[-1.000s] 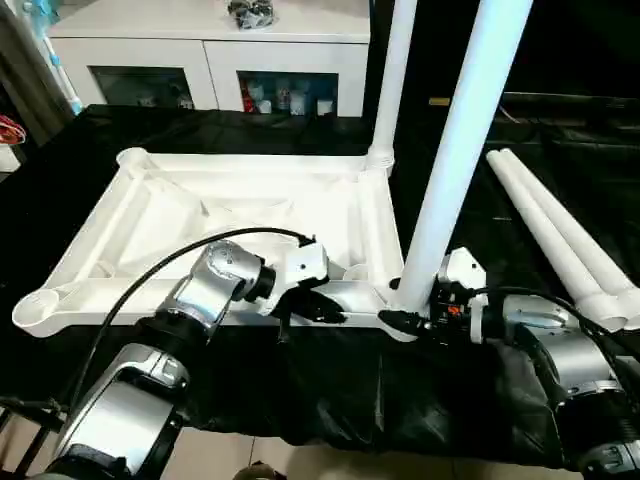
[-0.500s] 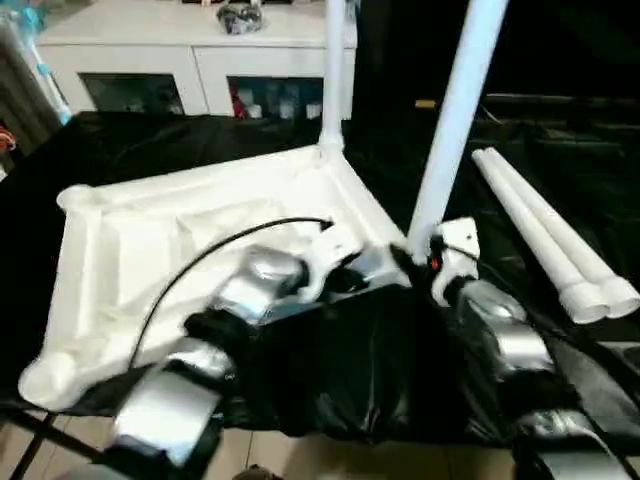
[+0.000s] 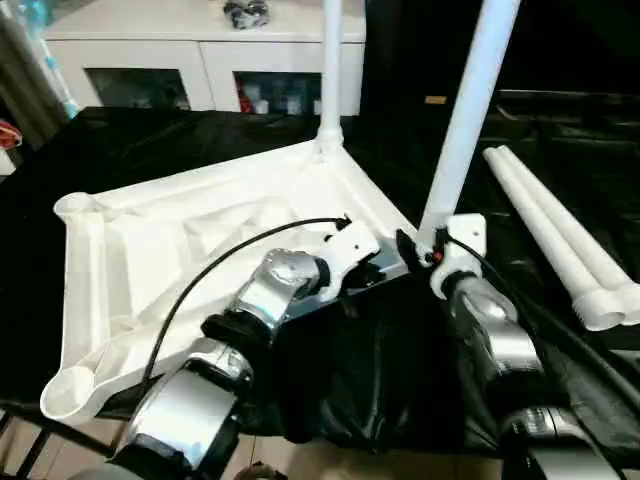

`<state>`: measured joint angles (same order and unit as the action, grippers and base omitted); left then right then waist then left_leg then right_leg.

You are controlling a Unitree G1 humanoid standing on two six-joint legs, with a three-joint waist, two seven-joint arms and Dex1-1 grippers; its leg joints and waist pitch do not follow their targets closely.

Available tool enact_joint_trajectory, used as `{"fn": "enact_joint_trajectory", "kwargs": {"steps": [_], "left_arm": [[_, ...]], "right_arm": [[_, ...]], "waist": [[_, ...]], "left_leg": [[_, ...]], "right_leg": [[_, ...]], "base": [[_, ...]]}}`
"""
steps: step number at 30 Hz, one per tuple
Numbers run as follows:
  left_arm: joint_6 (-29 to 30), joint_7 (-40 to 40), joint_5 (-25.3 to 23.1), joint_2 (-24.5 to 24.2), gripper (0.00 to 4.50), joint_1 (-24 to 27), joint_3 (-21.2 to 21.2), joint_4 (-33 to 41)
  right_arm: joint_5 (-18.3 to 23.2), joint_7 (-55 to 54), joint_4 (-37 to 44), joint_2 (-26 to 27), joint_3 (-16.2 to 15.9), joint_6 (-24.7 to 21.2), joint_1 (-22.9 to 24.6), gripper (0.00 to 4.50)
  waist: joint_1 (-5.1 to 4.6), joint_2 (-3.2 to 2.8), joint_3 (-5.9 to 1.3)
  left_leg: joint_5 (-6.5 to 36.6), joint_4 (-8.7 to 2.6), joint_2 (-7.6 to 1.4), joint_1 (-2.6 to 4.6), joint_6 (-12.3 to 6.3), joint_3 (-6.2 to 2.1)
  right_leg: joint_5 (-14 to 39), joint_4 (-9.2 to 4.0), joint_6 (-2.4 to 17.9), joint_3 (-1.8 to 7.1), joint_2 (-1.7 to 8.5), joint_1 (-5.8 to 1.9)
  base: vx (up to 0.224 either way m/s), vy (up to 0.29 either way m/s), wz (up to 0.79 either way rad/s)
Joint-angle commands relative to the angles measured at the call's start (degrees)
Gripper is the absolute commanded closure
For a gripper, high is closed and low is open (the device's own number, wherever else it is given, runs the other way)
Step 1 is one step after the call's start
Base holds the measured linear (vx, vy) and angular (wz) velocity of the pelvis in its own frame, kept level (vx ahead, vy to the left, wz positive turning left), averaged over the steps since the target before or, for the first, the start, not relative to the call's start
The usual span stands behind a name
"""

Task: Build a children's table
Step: Rotate leg to tighten

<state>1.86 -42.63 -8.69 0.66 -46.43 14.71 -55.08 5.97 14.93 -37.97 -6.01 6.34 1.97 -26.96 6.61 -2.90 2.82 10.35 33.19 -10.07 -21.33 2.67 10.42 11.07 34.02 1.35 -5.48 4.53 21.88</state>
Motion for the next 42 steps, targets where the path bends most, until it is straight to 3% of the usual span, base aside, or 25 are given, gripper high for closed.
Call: {"fn": "enact_joint_trajectory", "kwargs": {"steps": [1,2,5,6,7,10,14,15,16,19,22,24,26,28,32,33,34,35,37,39,41,42], "left_arm": [[-0.54,0.27,-0.18,0.93,3.8,-0.81,0.25,-0.98],[-0.9,0.99,-0.16,0.77,3.56,-0.92,-0.15,-1.54],[-1.4,1.32,-0.19,0.55,3.48,-1.03,-0.23,-2.24],[-1.82,1.75,-0.28,0.4,3.41,-1.02,-0.22,-2.5],[-2.41,2.25,-0.38,0.25,3.41,-1.1,-0.21,-2.89],[-3.47,6.22,0.58,-0.78,3.05,-1.56,-2.53,-2.86],[-3.48,10.08,1.46,-4.38,3.01,-1.39,-5.63,-0.9],[-2.66,10.48,2.16,-6.99,3.01,-0.63,-7.32,1.58],[-2.66,10.48,2.16,-6.99,3.01,-0.63,-7.32,1.58],[0.97,11.03,3.75,-13.06,3.01,2.01,-11.57,9.27],[4.78,10.42,4.8,-17.34,3.01,5.0,-14.77,16.52],[6.85,10.03,5.15,-19.8,3.01,6.92,-16.42,20.84],[8.68,9.96,5.5,-21.7,3.01,8.3,-17.86,24.08],[11.06,11.17,5.58,-23.28,3.01,9.31,-19.25,26.24],[13.55,14.97,4.31,-26.28,3.01,10.7,-20.79,26.25],[14.82,15.98,3.84,-26.95,3.01,11.12,-21.16,26.19],[15.39,17.54,2.53,-28.18,3.01,11.59,-21.28,25.33],[16.45,18.96,1.37,-29.23,2.99,12.2,-21.45,25.06],[18.07,19.4,0.67,-30.16,3.18,13.23,-21.42,25.73],[19.41,18.99,0.32,-30.82,3.37,13.98,-21.07,25.8],[21.03,20.13,-1.69,-32.57,3.64,14.77,-19.36,24.53],[21.37,20.41,-1.83,-32.79,3.64,14.82,-19.05,24.46]], "right_arm": [[0.88,1.09,3.56,0.17,-0.26,-0.26,0.99,0.61],[0.85,1.88,7.95,-0.91,-0.35,-0.55,3.74,0.61],[0.38,2.35,11.74,-2.25,-0.59,-0.47,6.35,0.61],[0.48,2.58,13.21,-2.76,-0.45,-0.65,7.36,0.61],[0.82,2.91,14.82,-3.26,-0.22,-1.01,8.33,0.61],[1.9,4.83,19.91,-4.91,0.0,-2.59,11.17,0.61],[3.07,7.76,26.64,-7.69,0.49,-4.19,14.85,0.61],[5.64,11.19,31.15,-9.61,0.31,-6.99,17.35,0.61],[5.64,11.19,31.15,-9.61,0.31,-6.99,17.35,0.61],[8.68,20.93,39.34,-15.71,-3.1,-12.36,23.7,0.61],[10.57,24.2,42.52,-17.68,-4.37,-15.73,26.47,0.61],[9.19,22.93,42.15,-16.57,-5.63,-15.64,26.02,0.61],[7.82,21.27,41.28,-15.1,-6.85,-15.72,24.95,0.61],[6.83,18.42,40.55,-13.27,-7.81,-17.6,23.49,0.61],[6.07,14.56,39.62,-10.05,-9.3,-20.69,21.02,0.61],[5.86,13.06,38.84,-9.13,-9.22,-22.03,20.2,0.61],[5.99,11.85,37.25,-7.64,-9.15,-22.58,18.86,0.61],[6.25,11.01,35.77,-6.27,-9.14,-22.96,17.61,0.88],[5.92,10.35,34.01,-5.05,-9.56,-23.12,16.24,0.95],[5.37,9.95,32.37,-4.25,-10.11,-23.27,15.02,1.15],[3.73,8.75,28.55,-3.31,-11.49,-24.22,12.24,1.39],[3.55,8.48,28.2,-3.29,-11.69,-24.53,11.92,1.39]], "waist": [[-0.22,0.42,-3.77],[-0.22,0.58,-3.88],[-0.03,0.7,-3.9],[-0.06,1.32,-3.9],[0.03,0.99,-3.83],[0.06,1.78,-3.58],[0.16,1.98,-3.29],[-0.04,2.3,-3.22],[0.23,1.94,-3.29],[0.21,2.29,-3.44],[0.3,1.91,-3.6],[0.57,1.51,-3.66],[0.69,1.33,-3.87],[0.62,1.4,-3.58],[0.88,1.21,-3.11],[0.97,0.82,-2.98],[0.96,0.81,-3.05],[0.86,0.82,-3.16],[0.98,1.18,-3.24],[0.95,0.88,-3.35],[1.13,1.37,-3.52],[1.2,1.03,-3.64]], "left_leg": [[9.32,-3.71,-3.61,0.39,-5.27,-1.56],[8.69,-3.55,-3.59,0.43,-5.65,-1.52],[6.87,-3.34,-3.58,0.31,-6.97,-1.52],[6.68,-3.35,-3.61,0.4,-7.21,-1.46],[6.79,-3.35,-3.51,0.32,-7.53,-1.5],[8.32,-3.47,-3.5,0.37,-7.65,-1.4],[9.45,-3.77,-3.41,0.09,-6.87,-1.61],[9.36,-3.87,-3.32,-0.16,-6.56,-1.72],[9.63,-3.84,-3.47,0.07,-6.55,-1.82],[8.12,-3.58,-3.75,0.18,-7.19,-1.81],[6.09,-3.3,-3.77,0.13,-8.38,-1.78],[5.34,-3.14,-3.81,0.32,-8.16,-1.71],[3.9,-2.96,-3.95,0.01,-7.6,-1.86],[4.62,-3.04,-3.75,-0.09,-7.03,-1.76],[10.59,-3.47,-3.62,0.23,-3.55,-1.75],[12.29,-3.61,-3.64,0.53,-2.43,-1.77],[12.84,-3.81,-3.63,0.46,-1.45,-1.95],[13.16,-3.86,-3.57,0.5,-0.8,-2.0],[12.88,-3.93,-3.7,0.55,-0.29,-1.98],[12.17,-3.87,-3.58,0.54,-0.05,-1.96],[10.5,-3.75,-3.57,0.51,-0.23,-1.84],[9.45,-3.71,-3.43,0.35,-0.28,-1.94]], "right_leg": [[5.08,-3.88,12.24,3.38,5.47,-2.97],[4.78,-3.94,11.97,3.37,5.44,-2.94],[2.79,-3.7,11.96,3.37,5.39,-2.97],[2.59,-3.67,12.02,3.36,5.33,-2.92],[3.23,-3.67,12.0,3.31,5.35,-2.96],[6.87,-4.17,11.21,3.29,5.42,-2.86],[12.62,-4.56,8.88,3.17,5.38,-2.93],[13.45,-4.58,8.17,3.06,5.33,-3.0],[13.94,-4.68,7.72,3.08,5.36,-2.96],[9.34,-4.01,9.22,3.21,5.23,-2.72],[4.07,-3.13,11.23,3.17,5.22,-2.63],[3.47,-3.03,12.17,3.14,5.09,-2.2],[1.32,-2.44,13.01,3.19,5.09,-2.05],[2.24,-2.43,13.19,3.16,4.84,-1.73],[11.08,-3.34,10.89,3.44,5.06,-1.59],[13.57,-3.7,9.83,3.55,4.97,-1.34],[13.96,-3.59,9.25,3.59,4.95,-1.44],[13.53,-3.54,8.86,3.63,4.87,-1.35],[12.82,-3.44,8.58,3.71,5.03,-1.34],[11.44,-3.17,8.88,3.71,4.92,-1.23],[8.2,-2.86,9.23,3.75,4.82,-1.3],[6.92,-2.55,9.55,3.7,4.82,-1.48]], "base": [[0.0,0.0,0.0],[0.0,0.0,0.0],[0.0,0.0,0.0],[0.0,0.0,0.0],[0.0,0.0,0.0],[0.0,0.0,0.0],[0.0,0.0,0.0],[0.0,0.0,0.0],[0.0,0.0,0.0],[0.0,0.0,0.0],[0.0,0.0,0.0],[0.0,0.0,0.0],[0.0,0.0,0.0],[0.0,0.0,0.0],[0.0,0.0,0.0],[0.0,0.0,0.0],[0.0,0.0,0.0],[0.0,0.0,0.0],[0.0,0.0,0.0],[0.0,0.0,0.0],[0.0,0.0,0.0],[0.0,0.0,0.0]]}}
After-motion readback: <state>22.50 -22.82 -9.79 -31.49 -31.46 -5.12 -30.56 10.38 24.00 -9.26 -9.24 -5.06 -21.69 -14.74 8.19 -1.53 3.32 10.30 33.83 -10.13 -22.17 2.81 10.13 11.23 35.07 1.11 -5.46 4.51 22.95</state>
